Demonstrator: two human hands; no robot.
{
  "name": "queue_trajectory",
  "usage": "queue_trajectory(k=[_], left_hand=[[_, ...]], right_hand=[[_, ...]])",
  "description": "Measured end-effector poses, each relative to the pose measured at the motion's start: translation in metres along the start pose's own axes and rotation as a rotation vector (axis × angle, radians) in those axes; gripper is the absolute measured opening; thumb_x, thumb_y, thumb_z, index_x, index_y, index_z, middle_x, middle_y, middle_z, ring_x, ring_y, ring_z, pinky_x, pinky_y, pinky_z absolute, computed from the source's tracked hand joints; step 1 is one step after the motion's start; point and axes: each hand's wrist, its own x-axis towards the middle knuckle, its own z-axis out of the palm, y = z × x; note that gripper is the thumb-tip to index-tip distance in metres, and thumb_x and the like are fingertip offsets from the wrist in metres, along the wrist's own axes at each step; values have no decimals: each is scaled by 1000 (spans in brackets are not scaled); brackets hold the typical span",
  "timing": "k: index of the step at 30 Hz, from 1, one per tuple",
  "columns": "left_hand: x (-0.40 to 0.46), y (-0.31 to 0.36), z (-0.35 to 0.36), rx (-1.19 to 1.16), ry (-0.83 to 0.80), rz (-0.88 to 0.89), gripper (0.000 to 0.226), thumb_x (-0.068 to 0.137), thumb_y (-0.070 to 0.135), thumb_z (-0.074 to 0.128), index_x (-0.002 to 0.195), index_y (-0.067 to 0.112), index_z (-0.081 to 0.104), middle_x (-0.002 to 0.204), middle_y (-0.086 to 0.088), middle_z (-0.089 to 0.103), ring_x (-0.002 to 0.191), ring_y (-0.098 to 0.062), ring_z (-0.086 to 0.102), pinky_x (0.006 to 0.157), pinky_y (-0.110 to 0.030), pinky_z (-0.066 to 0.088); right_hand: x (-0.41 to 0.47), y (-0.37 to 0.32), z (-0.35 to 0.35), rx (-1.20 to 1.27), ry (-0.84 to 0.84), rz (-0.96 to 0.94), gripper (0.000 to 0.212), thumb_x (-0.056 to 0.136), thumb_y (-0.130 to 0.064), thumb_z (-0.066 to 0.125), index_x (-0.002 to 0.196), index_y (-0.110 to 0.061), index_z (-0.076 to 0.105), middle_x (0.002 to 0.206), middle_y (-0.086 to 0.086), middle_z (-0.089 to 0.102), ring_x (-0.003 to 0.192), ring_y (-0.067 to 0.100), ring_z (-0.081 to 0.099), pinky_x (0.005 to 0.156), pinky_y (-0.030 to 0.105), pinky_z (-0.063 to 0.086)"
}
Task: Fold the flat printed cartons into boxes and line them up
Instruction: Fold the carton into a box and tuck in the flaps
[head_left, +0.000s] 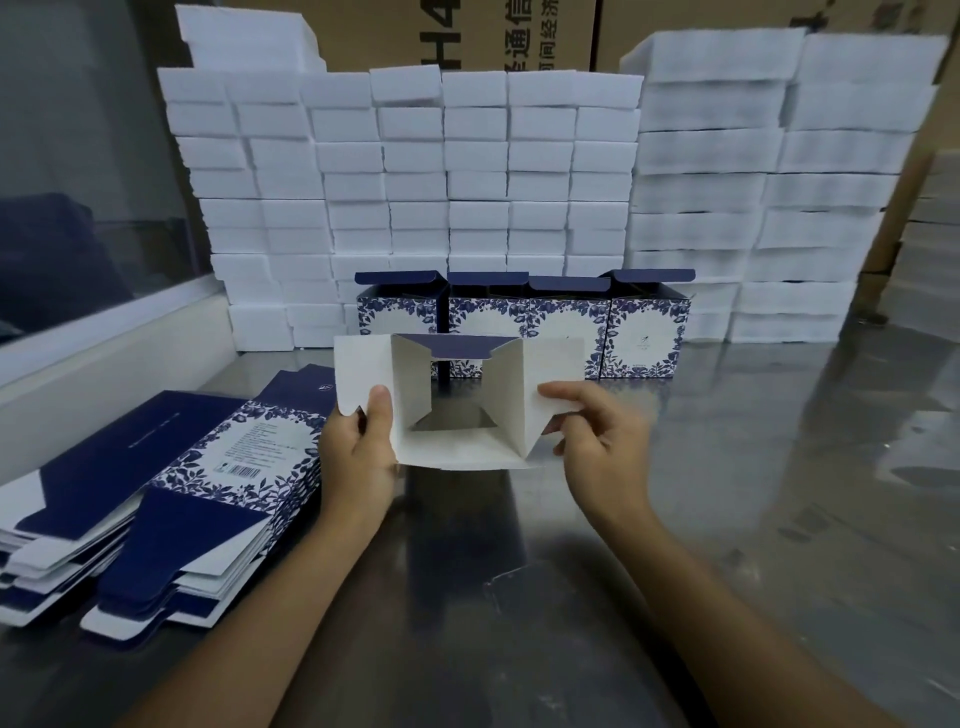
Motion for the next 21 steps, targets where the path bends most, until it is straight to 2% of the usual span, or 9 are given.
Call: queue_trajectory(k=[2, 5, 7, 9, 10, 13, 16, 18, 21], left_hand=[[0, 0, 0, -5, 28, 1, 30, 103, 25, 48, 100, 2, 66, 86, -1, 68, 80, -13, 64, 66, -25, 48], [2, 1, -1, -17, 49, -18, 27, 102, 26, 49, 97, 4, 64, 82, -2, 67, 65, 0, 64, 54, -17, 49], [2, 1, -2, -4, 46, -37, 27, 102, 26, 49, 95, 5, 65, 80, 0, 67, 67, -2, 66, 58, -23, 55], [2, 0, -1, 42, 38, -38, 31, 102, 28, 50, 94, 3, 67, 86, -7, 70, 84, -21, 68, 77, -41, 58], [2, 0, -1, 58, 42, -32, 34, 101, 29, 50, 96, 0, 67, 90, -11, 71, 89, -28, 67, 81, -44, 55], [-1, 0, 2, 92, 34, 12, 40, 102, 31, 49, 101, -4, 68, 94, -12, 71, 93, -30, 66, 81, -41, 53], [-7, 3, 2, 104, -26, 123, 48, 98, 43, 45, 99, 0, 66, 86, -8, 68, 85, -26, 65, 72, -36, 50], [-9, 2, 1, 161, -88, 215, 49, 93, 48, 37, 88, 5, 61, 76, -11, 62, 73, -27, 61, 63, -40, 47], [-8, -1, -1, 336, -147, 336, 37, 95, 50, 37, 71, 23, 46, 62, 1, 49, 56, -15, 50, 52, -31, 34]], right_hand=[[0, 4, -2, -131, -199, -38, 62, 72, -3, 39, 108, -46, 66, 94, -5, 66, 81, 15, 60, 63, 37, 52], [-1, 7, -4, -364, -579, -46, 98, 73, 10, 50, 132, -67, 33, 111, -18, 42, 91, 6, 52, 63, 18, 46], [-2, 12, -4, -395, -682, -37, 96, 79, 4, 63, 141, -60, 27, 119, -20, 35, 95, 7, 51, 67, 16, 45], [-6, 12, -2, -312, -582, -41, 66, 85, -21, 71, 141, -44, 43, 126, -16, 44, 105, 3, 51, 78, 13, 41], [-7, 11, 0, -283, -500, -30, 49, 86, -35, 70, 132, -38, 53, 124, -13, 52, 107, 2, 53, 80, 14, 42], [-6, 8, 3, -273, -340, -69, 27, 85, -51, 67, 109, -42, 59, 108, -12, 65, 101, -1, 58, 78, 8, 43], [-6, 4, 2, -286, -265, -109, 29, 87, -43, 75, 110, -44, 58, 101, -28, 66, 98, -8, 59, 79, 4, 42], [-6, 2, 2, -278, -229, -98, 36, 84, -41, 78, 113, -43, 58, 94, -42, 60, 95, -14, 57, 77, 2, 41], [-6, 3, 3, -278, -155, -84, 48, 78, -42, 83, 120, -38, 60, 95, -44, 56, 92, -14, 56, 75, 3, 43]])
